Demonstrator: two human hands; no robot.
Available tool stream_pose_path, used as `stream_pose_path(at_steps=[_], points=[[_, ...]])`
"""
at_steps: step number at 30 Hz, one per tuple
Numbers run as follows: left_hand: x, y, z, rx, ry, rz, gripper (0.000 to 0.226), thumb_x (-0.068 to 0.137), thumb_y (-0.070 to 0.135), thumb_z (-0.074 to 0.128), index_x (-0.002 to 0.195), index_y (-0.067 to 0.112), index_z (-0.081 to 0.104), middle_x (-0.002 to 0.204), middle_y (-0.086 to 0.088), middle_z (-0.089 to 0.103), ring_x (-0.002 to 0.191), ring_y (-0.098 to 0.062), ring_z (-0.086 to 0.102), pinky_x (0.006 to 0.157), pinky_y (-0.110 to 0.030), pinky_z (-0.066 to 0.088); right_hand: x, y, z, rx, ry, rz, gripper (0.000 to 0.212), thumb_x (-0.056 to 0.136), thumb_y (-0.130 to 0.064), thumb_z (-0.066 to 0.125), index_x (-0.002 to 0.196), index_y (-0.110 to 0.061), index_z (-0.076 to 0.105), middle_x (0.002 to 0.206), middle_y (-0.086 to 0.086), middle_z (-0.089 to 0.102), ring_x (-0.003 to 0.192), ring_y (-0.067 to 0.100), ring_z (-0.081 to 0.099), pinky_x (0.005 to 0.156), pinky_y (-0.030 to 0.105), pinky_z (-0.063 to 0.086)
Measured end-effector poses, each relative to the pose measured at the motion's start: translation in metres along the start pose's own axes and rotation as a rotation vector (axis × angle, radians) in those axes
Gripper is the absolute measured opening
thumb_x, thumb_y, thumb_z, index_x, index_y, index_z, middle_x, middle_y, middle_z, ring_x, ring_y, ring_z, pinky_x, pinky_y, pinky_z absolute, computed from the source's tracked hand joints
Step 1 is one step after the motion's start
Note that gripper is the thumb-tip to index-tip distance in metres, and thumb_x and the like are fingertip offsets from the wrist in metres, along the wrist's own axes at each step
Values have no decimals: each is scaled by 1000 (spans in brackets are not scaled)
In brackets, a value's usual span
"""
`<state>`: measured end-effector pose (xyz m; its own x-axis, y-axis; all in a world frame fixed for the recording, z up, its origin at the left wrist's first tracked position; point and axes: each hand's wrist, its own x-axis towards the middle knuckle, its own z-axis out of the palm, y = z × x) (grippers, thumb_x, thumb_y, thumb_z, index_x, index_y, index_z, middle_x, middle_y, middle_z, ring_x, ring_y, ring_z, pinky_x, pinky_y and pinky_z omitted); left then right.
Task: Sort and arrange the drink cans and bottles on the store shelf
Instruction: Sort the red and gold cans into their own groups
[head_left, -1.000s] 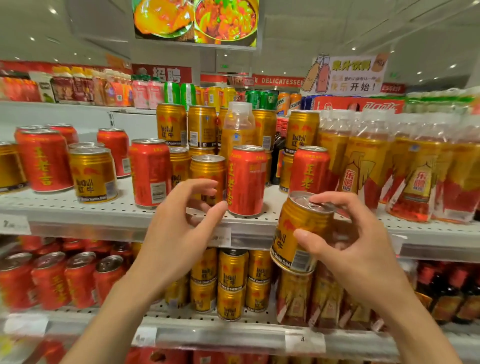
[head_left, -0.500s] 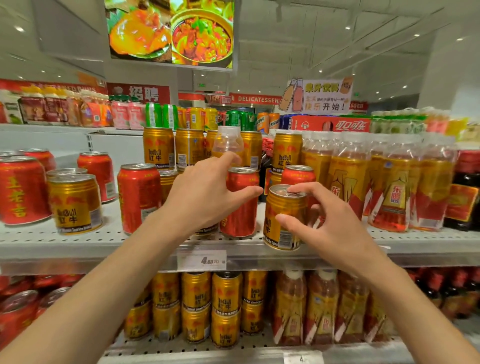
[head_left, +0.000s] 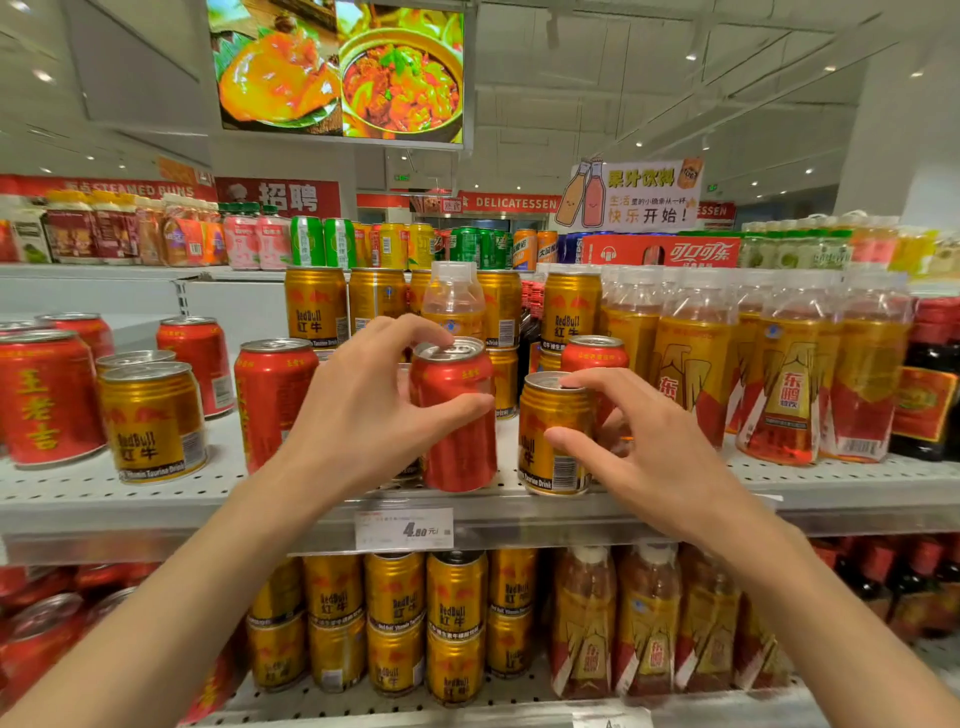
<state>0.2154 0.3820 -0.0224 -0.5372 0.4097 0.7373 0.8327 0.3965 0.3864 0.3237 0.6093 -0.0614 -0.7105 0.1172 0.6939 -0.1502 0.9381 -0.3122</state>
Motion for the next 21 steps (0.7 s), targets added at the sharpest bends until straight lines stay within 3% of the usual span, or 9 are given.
stream_pose_path(at_steps=[2, 6, 9, 15, 19, 21], points=[[-6, -2, -8, -48, 35, -31, 51, 70, 59, 77, 113, 34, 64, 87, 20, 55, 65, 4, 50, 68, -16, 37, 6, -1, 6, -24, -9, -10, 57, 85, -64, 55, 134, -34, 54, 126, -19, 56, 76, 0, 58, 70, 17, 50], [-13, -6, -20, -101, 54, -56, 47, 71, 54, 81, 112, 35, 66, 73, 14, 49, 64, -2, 51, 60, -6, 38, 20, -7, 21, -116, 5, -35, 50, 91, -51, 63, 134, -25, 57, 139, -7, 51, 69, 6, 61, 79, 36, 59], [-16, -9, -24, -138, 58, -79, 46, 71, 51, 82, 112, 36, 66, 70, 12, 49, 62, -3, 50, 59, -5, 38, 29, -12, 32, -164, 27, -22, 49, 92, -45, 67, 134, -22, 59, 132, -3, 49, 69, 12, 65, 73, 31, 57], [-20, -13, -22, -155, 42, -96, 45, 72, 52, 82, 111, 36, 66, 71, 14, 50, 62, -1, 52, 59, -5, 38, 42, -13, 47, -213, 60, 28, 50, 94, -38, 67, 139, -19, 56, 128, 0, 50, 77, 22, 67, 77, 43, 60], [-20, -14, -19, -164, 25, -95, 44, 73, 52, 81, 110, 36, 66, 71, 16, 50, 62, -1, 53, 58, -6, 38, 41, -13, 45, -179, 39, 33, 52, 96, -34, 66, 143, -19, 53, 137, -3, 51, 85, 17, 67, 88, 43, 58], [-20, -16, -18, -166, 15, -94, 43, 73, 55, 79, 110, 36, 66, 70, 16, 51, 63, -2, 53, 58, -10, 36, 36, -14, 38, -117, 18, 28, 53, 95, -31, 67, 144, -20, 52, 144, -5, 49, 80, 8, 67, 89, 36, 58]])
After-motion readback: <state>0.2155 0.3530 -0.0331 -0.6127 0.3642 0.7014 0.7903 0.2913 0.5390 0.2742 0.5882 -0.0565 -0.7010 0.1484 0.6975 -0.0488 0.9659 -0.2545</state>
